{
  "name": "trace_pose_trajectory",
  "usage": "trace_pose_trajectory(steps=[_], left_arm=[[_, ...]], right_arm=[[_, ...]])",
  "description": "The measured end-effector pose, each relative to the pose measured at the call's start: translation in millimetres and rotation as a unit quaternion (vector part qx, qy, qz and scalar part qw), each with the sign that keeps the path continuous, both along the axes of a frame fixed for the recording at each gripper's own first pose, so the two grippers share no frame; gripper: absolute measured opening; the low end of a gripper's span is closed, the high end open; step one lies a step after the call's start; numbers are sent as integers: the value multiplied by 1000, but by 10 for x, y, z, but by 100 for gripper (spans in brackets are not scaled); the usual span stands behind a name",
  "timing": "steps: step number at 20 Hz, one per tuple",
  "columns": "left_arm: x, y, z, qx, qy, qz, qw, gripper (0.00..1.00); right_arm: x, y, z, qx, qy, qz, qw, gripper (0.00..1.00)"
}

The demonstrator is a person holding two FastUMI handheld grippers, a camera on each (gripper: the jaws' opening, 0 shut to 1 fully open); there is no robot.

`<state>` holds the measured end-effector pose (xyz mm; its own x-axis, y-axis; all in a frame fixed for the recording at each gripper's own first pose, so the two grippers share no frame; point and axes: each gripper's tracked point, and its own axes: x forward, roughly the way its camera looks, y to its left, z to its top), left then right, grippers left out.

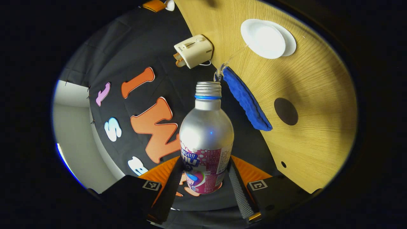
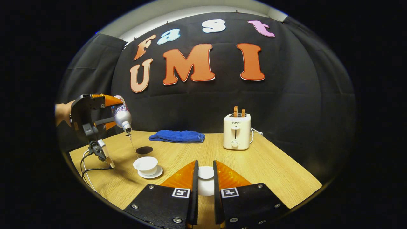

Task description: Open the teacup lid with one hand, grasp the water bottle and pour water into the teacup with the other hand; after pouring, place the water bottle on the coaster and then close the teacup lid.

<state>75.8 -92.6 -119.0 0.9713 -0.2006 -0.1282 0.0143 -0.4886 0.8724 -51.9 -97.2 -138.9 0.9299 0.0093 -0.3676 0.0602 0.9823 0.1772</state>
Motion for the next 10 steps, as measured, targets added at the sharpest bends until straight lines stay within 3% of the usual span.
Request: trace_pose_trajectory(steps=[10], left_arm=[[38,-60,38,19,-20,-26,999,84]], right_arm=[[4,41,-39,1,6,4,1000,21]])
